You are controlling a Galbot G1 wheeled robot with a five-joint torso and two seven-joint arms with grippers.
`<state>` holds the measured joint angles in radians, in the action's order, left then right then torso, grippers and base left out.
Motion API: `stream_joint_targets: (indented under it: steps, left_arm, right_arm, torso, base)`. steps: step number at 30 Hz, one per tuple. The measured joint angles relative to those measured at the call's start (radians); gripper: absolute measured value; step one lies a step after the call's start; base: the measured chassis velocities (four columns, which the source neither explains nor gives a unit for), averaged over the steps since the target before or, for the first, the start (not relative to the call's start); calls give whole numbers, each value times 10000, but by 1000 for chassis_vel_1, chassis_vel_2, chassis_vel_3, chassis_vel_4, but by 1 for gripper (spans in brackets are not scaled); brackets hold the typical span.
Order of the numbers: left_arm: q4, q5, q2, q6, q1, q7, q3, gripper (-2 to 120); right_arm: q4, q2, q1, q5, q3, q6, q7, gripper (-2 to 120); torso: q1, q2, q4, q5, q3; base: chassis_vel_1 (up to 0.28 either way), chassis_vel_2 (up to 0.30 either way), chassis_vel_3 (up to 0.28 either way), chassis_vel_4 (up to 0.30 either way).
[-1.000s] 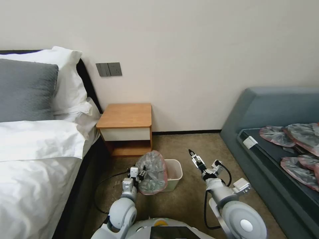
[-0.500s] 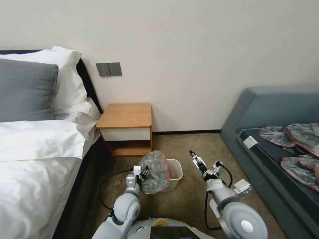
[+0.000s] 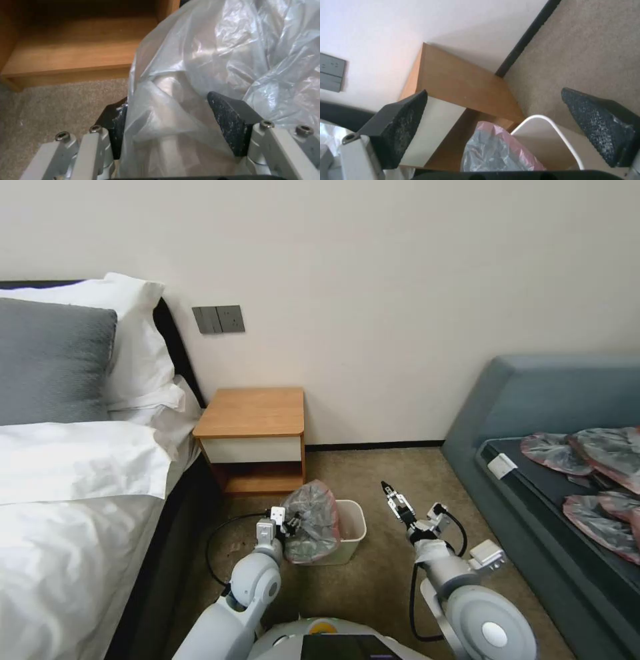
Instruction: Pick up the garbage bag from the table and place it over the trash can.
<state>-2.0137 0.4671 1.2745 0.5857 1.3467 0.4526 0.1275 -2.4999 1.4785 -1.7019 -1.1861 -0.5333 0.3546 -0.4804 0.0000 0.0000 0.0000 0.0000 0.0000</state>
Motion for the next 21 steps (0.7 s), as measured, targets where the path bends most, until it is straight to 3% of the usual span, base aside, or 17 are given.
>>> stream_joint_targets:
  steps: [17, 20, 21]
  left_arm:
    - [598, 445, 58, 55, -465, 336, -215, 60]
    - [635, 559, 82, 87, -516, 447, -242, 56]
    - [636, 604, 87, 92, -534, 476, -257, 49]
  right_arm:
    - [0, 57, 76, 38, -36, -16, 4, 100]
    - [0, 58, 114, 39, -44, -19, 3, 100]
    - [0, 58, 133, 38, -47, -20, 3, 100]
  torso:
    - [0, 1, 3, 4, -2]
    - [0, 1, 2, 3, -2]
    - [0, 1, 2, 2, -2]
  base:
    - [0, 0, 0, 0]
    - [0, 0, 0, 0]
    - [0, 0, 0, 0]
